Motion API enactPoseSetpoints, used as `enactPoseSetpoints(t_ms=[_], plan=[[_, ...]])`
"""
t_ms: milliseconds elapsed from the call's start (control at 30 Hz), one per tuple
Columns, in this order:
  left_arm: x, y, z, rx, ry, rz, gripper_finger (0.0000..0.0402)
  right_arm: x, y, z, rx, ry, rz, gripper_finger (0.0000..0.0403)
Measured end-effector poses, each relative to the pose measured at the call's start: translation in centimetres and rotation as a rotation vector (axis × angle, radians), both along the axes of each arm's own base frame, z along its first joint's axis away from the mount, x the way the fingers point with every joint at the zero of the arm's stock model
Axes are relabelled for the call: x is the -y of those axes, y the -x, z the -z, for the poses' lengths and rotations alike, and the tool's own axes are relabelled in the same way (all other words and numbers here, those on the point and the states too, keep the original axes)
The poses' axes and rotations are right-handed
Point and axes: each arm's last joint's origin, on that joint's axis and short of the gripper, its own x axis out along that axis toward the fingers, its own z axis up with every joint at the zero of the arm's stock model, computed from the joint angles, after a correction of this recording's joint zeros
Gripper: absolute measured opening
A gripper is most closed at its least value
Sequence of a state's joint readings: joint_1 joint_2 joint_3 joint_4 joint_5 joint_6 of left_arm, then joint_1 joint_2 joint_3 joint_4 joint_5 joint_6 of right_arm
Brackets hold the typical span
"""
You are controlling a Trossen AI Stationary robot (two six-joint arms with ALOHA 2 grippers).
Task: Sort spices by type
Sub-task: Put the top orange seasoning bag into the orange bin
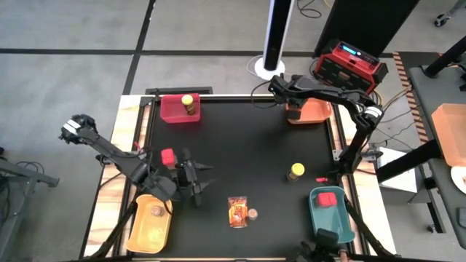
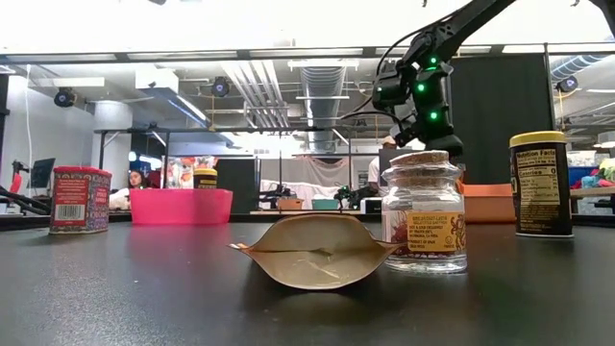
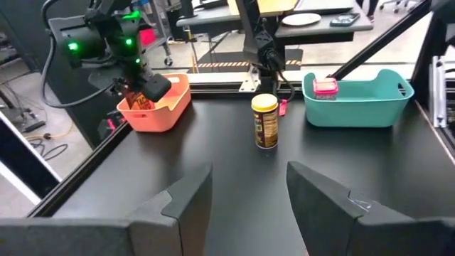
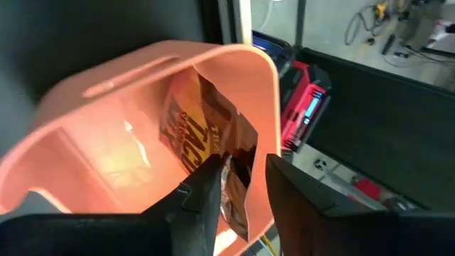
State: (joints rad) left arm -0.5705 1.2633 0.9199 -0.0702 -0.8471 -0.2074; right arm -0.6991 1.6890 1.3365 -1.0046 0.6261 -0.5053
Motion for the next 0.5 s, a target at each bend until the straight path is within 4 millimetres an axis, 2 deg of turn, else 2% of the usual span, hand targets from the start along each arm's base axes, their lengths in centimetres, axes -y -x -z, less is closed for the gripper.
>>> enactPoseSetpoints(t_ms=[267,500], plan=[[0.1,-0.1,0.1,0.000,0.008,-0.004,0.0165,0.0,0.1,-1.0,0.006,0.044,0.008,0.0131],[0.0,-0.1,0.1,-0.001,0.007,-0.004,0.0165,0.3,-0.3,-2.1,0.061,0.084,0.038,0.0131]])
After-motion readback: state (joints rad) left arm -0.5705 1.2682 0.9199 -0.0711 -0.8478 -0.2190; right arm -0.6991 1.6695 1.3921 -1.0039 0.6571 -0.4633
